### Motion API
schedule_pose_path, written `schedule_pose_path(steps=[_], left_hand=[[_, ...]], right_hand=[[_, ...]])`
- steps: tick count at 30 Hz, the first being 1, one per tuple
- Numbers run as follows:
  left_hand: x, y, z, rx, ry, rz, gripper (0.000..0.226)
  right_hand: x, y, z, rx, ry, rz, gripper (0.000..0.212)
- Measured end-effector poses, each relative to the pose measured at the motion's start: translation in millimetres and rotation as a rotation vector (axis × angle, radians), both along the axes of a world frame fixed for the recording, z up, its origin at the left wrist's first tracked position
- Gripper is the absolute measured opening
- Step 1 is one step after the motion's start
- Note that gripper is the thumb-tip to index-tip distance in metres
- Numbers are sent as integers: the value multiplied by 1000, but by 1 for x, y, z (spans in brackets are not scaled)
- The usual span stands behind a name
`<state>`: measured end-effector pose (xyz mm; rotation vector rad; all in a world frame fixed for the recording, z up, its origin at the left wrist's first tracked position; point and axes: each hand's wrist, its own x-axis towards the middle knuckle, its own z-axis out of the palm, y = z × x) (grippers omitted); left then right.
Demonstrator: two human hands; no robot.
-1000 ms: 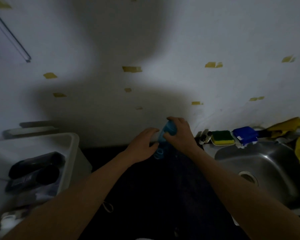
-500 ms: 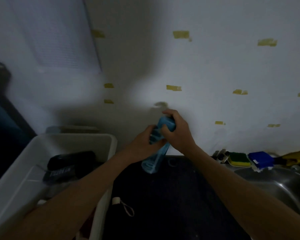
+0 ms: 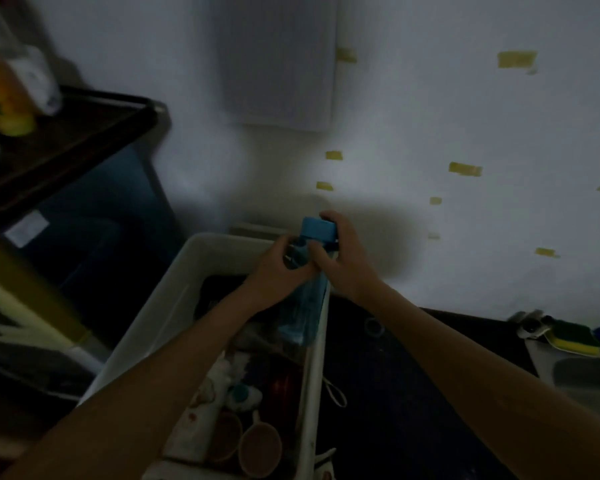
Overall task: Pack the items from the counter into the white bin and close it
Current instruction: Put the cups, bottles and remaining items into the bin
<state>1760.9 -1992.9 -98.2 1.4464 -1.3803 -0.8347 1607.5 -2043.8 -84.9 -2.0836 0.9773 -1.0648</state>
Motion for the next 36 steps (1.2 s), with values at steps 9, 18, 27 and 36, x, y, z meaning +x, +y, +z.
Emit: schedule_pose_path(steps=[9, 18, 27, 36], left_hand=[[46, 25, -58, 205, 43, 8, 81], [43, 29, -102, 355, -90, 25, 50], [38, 16, -133, 447, -301, -16, 19], [41, 26, -140, 413, -138, -35, 26]], right_hand=[[51, 21, -45, 165, 159, -10, 61], [70, 40, -77, 329, 422, -60, 75], [85, 56, -93, 630, 554, -136, 79], [91, 66, -115, 709, 563, -199, 51]])
